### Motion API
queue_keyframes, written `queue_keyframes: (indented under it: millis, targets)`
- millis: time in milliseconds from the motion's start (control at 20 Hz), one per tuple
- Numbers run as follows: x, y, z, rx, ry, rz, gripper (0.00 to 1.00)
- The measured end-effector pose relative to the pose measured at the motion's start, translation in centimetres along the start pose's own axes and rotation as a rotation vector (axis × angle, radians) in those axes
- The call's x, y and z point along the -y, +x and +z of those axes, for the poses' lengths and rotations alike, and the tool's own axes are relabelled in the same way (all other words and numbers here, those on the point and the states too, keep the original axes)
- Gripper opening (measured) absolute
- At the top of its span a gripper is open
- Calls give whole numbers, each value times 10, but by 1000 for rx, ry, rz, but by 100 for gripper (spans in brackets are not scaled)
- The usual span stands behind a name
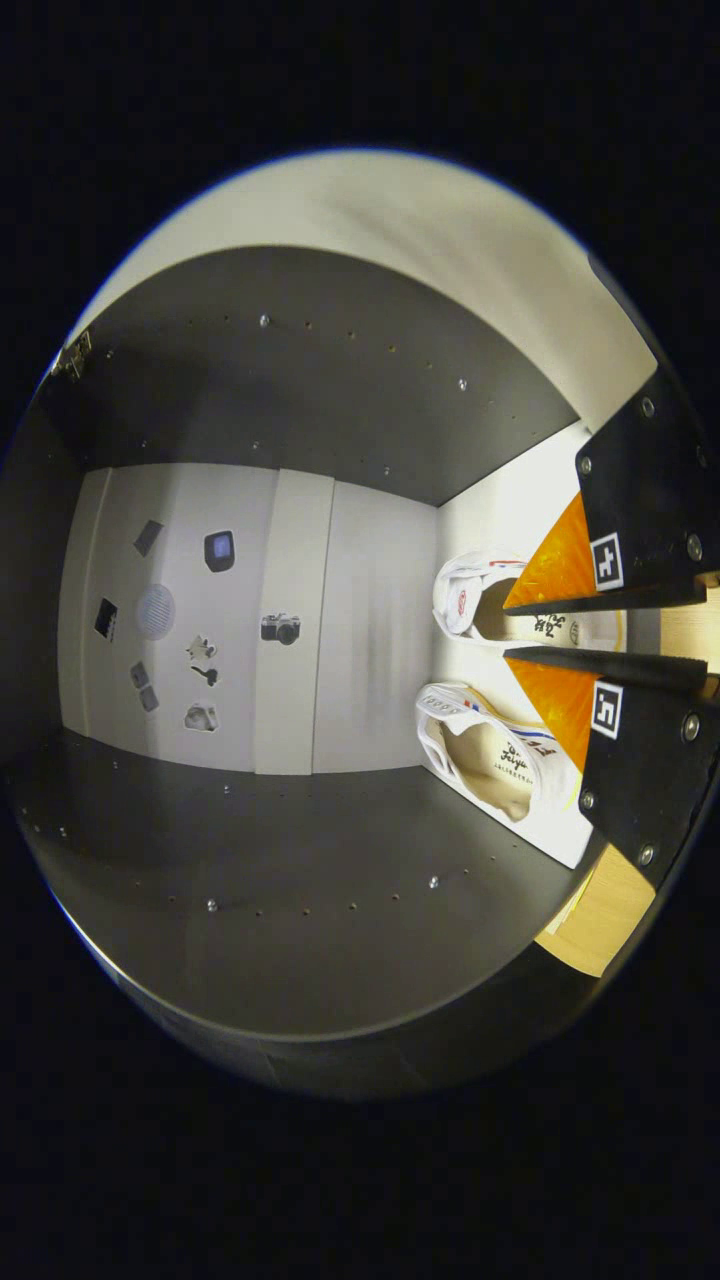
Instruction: Open the shoe cabinet door, grab the shoes and put them into the shoe cabinet, then close the shoe cabinet door.
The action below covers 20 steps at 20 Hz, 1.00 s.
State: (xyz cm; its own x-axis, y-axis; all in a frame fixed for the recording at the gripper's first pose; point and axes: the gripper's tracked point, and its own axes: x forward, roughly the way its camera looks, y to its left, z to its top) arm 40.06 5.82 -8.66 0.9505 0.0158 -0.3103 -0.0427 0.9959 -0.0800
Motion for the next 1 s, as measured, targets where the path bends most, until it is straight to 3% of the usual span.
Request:
queue_keyframes:
  millis: [1000]
  targets:
    - [35, -258, -33, 99, 50, -74, 23]
